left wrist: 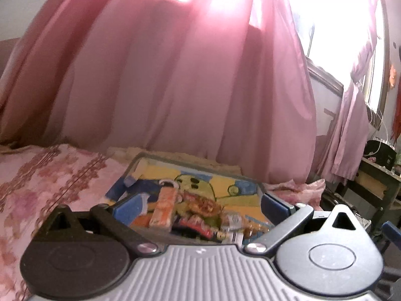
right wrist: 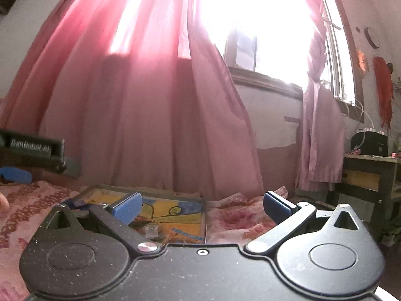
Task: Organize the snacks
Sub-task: 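Move both open tools back over the yellow wafer bar and dark packet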
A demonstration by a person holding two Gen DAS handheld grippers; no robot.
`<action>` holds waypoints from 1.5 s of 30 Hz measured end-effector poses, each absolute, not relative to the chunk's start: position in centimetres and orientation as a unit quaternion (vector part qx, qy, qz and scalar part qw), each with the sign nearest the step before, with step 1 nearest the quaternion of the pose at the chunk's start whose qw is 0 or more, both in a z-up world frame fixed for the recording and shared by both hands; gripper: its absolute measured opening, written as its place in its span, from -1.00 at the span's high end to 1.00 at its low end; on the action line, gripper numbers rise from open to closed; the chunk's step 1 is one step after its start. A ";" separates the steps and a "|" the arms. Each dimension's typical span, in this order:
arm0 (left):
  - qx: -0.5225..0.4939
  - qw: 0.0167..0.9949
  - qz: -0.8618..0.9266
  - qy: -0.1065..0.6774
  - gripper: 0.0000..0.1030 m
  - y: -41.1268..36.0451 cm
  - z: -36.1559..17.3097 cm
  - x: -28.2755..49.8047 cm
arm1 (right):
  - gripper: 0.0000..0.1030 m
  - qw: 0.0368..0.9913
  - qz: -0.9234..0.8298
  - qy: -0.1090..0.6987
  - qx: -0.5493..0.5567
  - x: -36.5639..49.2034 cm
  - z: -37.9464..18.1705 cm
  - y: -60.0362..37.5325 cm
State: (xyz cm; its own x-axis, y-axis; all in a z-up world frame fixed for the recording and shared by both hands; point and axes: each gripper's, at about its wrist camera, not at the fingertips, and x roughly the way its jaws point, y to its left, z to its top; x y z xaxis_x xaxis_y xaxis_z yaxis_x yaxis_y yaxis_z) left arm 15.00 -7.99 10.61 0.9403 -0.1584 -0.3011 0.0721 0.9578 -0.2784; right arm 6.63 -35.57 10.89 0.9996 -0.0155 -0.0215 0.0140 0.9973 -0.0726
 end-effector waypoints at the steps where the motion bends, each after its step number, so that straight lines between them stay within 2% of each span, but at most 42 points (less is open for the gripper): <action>1: -0.133 0.976 -0.059 0.163 -0.99 -7.7 10.4 14.3 | -0.99 0.999 -0.008 0.010 -0.032 5.7 10.9 -35.7; 8: -0.110 0.979 -0.058 0.161 -0.99 -6.2 9.0 9.7 | -0.99 0.999 -0.010 0.053 0.004 1.1 9.9 -36.1; 19: -0.051 0.979 -0.090 0.178 -0.99 -5.7 5.8 3.8 | -0.99 0.987 0.015 0.153 -0.038 -1.7 6.7 -33.4; 29: -0.026 0.965 -0.060 0.253 -0.99 -5.6 3.3 4.4 | -0.99 0.973 0.020 0.221 -0.063 0.2 5.2 -32.6; 45: -0.038 0.951 -0.034 0.304 -0.99 -5.3 1.8 5.9 | -0.99 0.961 0.022 0.268 -0.069 1.8 4.0 -32.3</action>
State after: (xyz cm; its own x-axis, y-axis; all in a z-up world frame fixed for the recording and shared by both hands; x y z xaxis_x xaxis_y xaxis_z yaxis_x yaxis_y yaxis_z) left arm 5.86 -5.30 1.79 0.8127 -0.0883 -0.5759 0.0418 0.9947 -0.0936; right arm 1.79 -32.33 4.04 0.8551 0.0060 -0.5185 -0.0800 0.9895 -0.1203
